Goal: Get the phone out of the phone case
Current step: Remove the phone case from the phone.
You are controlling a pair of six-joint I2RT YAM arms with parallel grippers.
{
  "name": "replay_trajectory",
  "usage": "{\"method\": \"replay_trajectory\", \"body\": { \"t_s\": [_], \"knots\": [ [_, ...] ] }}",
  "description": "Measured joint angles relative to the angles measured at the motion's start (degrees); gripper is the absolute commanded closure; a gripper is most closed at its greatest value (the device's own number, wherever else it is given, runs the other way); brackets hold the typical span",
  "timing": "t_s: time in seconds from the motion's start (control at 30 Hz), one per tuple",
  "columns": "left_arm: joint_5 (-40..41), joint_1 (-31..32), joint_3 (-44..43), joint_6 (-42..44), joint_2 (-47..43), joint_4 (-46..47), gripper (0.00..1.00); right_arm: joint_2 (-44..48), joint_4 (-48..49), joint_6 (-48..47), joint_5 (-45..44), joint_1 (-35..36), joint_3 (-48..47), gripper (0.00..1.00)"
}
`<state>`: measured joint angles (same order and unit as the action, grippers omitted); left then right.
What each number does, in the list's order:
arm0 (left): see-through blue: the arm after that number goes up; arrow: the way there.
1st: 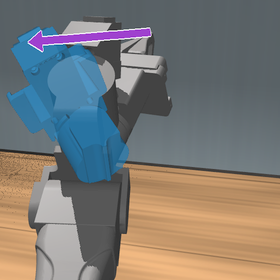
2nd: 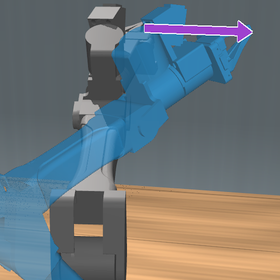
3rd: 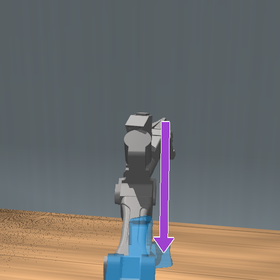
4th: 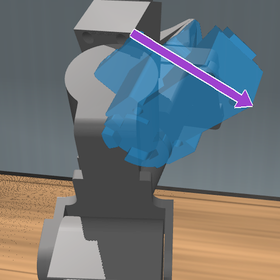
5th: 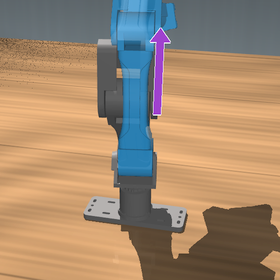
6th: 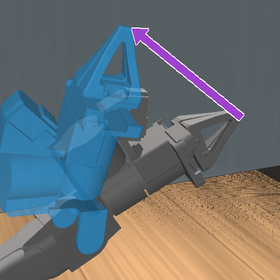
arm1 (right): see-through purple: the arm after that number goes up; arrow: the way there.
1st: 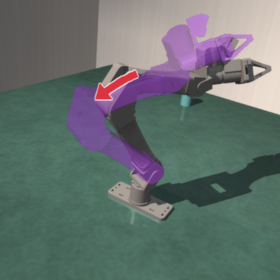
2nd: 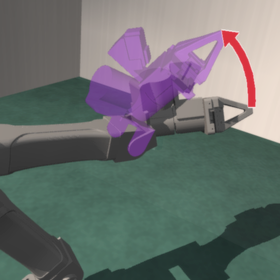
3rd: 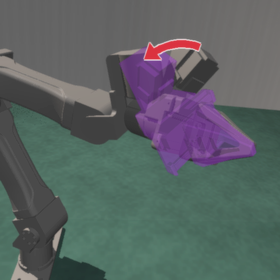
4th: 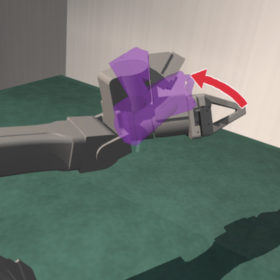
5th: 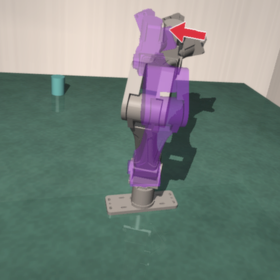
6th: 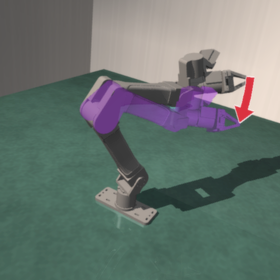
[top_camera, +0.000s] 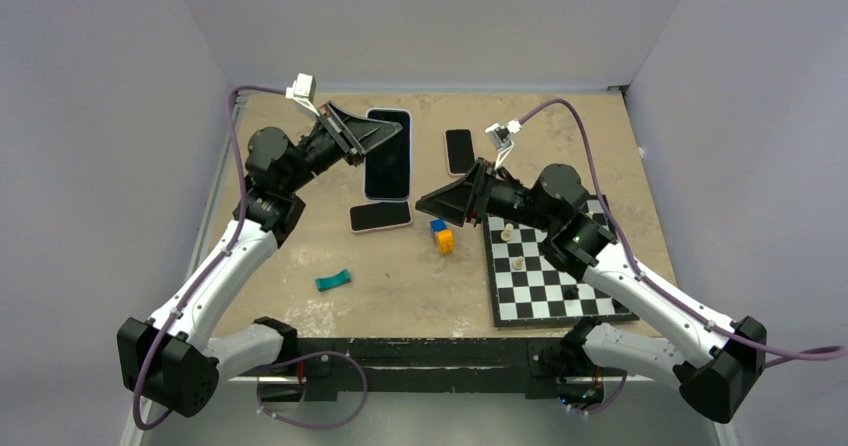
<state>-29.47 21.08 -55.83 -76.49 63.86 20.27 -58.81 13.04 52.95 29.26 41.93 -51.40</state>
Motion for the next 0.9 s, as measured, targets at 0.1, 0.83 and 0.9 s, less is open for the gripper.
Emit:
{"method": "replay_trajectory", "body": {
  "t_s": [0.1,0.83,0.9],
  "knots": [
    [0.24,0.0,0.0,0.72,0.0,-0.48,1.0,0.11,3.52,2.36,0.0,-0.02,-0.13,0.55],
    [1.49,-1.18,0.44,-0.22,-0.26,0.92,1.0,-9.27,7.91,5.05,1.31,0.24,-5.11,0.46],
    [1.9,-1.38,0.44,-0.9,-0.26,1.57,1.0,-10.51,7.02,4.04,1.29,0.42,-6.86,0.46]
  ]
}}
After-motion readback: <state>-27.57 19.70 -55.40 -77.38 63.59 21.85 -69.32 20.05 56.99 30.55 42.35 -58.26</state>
